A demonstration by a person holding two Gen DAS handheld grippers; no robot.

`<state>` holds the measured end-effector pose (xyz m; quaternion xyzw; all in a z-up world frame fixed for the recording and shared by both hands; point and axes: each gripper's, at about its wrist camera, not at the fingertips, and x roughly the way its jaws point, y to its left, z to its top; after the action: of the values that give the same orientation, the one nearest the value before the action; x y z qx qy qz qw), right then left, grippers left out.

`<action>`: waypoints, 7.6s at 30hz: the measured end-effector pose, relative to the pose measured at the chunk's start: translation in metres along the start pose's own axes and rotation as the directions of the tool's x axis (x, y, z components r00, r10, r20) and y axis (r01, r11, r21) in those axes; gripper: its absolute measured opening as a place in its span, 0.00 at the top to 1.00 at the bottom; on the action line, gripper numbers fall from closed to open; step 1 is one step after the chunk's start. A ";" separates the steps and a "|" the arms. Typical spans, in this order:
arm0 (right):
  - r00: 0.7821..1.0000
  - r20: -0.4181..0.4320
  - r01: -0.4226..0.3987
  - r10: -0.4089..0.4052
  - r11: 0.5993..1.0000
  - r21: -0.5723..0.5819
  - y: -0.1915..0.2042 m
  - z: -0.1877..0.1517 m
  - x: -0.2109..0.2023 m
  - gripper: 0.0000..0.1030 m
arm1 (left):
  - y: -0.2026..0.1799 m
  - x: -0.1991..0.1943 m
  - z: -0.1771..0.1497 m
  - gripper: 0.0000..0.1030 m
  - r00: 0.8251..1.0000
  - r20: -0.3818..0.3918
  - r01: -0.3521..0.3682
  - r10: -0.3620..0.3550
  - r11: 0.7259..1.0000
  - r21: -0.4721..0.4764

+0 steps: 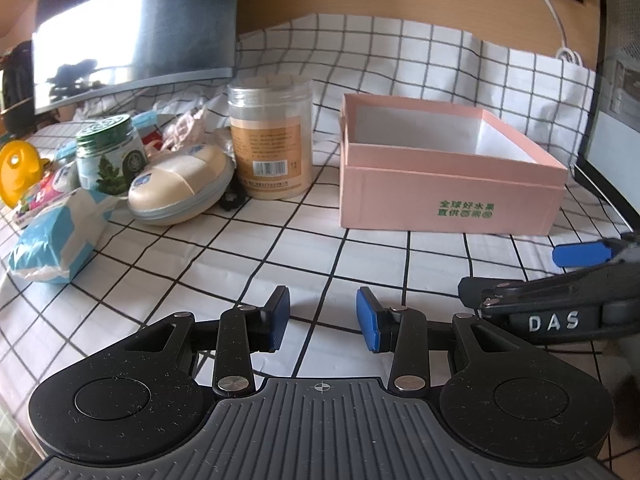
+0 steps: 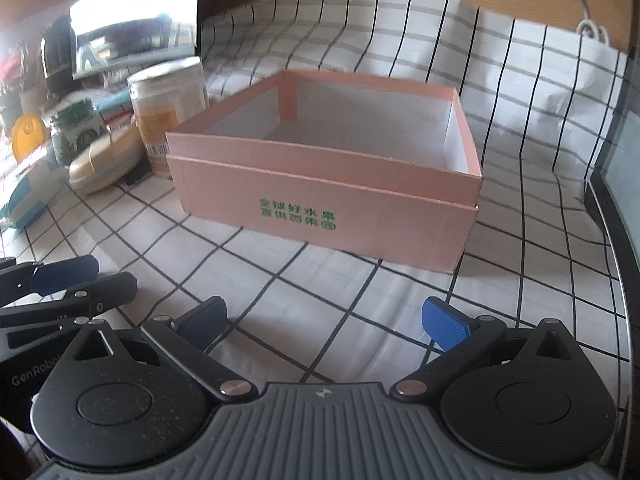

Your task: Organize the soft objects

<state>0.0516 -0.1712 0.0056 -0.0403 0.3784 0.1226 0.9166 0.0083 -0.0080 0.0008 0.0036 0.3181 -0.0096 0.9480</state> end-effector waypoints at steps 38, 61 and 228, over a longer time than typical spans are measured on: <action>0.988 0.021 -0.139 0.156 0.927 -0.348 0.352 0.322 0.004 0.03 | 0.457 0.092 0.096 0.71 1.000 0.012 0.020 -0.017 0.974 -0.226; 0.957 -0.268 -0.270 0.108 0.666 -0.695 0.443 0.267 0.174 0.93 | 0.475 0.071 0.081 0.87 0.999 0.027 -0.018 0.032 0.917 -0.399; 0.986 -0.158 -0.060 0.046 0.995 -0.085 0.260 0.113 0.024 0.29 | 0.360 0.064 0.094 0.80 0.925 -0.212 0.376 -0.315 0.836 0.399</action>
<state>0.0785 0.1032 0.0739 -0.0807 0.4438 0.1605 0.8779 0.1230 0.3496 0.0377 0.1566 0.3679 -0.2508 0.8816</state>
